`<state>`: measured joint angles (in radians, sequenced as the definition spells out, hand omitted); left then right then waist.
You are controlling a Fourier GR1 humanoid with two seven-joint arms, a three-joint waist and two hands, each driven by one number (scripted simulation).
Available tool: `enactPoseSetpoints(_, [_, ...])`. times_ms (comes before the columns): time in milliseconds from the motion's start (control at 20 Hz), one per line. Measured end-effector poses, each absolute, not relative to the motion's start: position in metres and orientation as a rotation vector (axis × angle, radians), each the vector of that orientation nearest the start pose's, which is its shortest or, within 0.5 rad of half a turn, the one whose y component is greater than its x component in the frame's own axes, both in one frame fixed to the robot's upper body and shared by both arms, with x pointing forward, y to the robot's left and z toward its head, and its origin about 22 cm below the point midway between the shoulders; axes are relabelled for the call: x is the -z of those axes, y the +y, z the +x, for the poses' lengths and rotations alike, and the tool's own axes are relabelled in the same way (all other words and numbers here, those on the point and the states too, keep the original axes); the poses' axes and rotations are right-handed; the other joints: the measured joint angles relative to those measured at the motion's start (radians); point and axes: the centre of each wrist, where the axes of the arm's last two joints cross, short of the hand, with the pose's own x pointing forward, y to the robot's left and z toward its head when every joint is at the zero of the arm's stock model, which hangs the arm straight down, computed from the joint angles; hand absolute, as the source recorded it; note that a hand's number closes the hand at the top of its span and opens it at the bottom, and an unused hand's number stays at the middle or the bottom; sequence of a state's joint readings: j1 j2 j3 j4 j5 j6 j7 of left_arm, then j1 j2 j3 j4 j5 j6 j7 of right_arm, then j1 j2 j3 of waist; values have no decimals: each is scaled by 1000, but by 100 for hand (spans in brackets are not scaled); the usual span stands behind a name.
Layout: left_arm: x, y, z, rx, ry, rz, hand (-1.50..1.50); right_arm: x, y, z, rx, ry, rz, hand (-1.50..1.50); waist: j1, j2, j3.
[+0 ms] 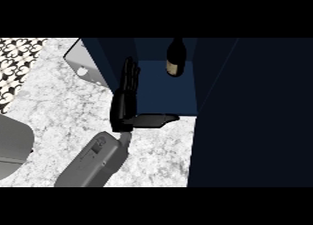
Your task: Pick up the wine, place it into the cabinet and close the cabinet
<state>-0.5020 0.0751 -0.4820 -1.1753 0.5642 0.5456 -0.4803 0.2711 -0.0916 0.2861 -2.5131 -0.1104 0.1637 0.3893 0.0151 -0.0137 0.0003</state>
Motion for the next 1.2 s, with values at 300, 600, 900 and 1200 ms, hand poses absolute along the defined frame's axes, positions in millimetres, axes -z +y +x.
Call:
enactPoseSetpoints(300, [-27, 99, 267, -169, -1882, -210, -150, -164, -207, 119, -321, -1850, 320, -150, -7, 3, 0])
enactPoseSetpoints(600, [-27, 111, 225, -189, -1898, -218, -150, -164, -206, 118, -429, -1795, 331, 150, -11, 5, 0])
enactPoseSetpoints(900, [-21, 131, 194, -197, -1897, -185, -150, -160, -194, 111, -637, -1690, 454, 150, -8, 7, 0])
enactPoseSetpoints(1200, [-26, 162, 170, -193, -1898, -157, -150, -157, -188, 104, -719, -1649, 536, 150, -8, 5, -2])
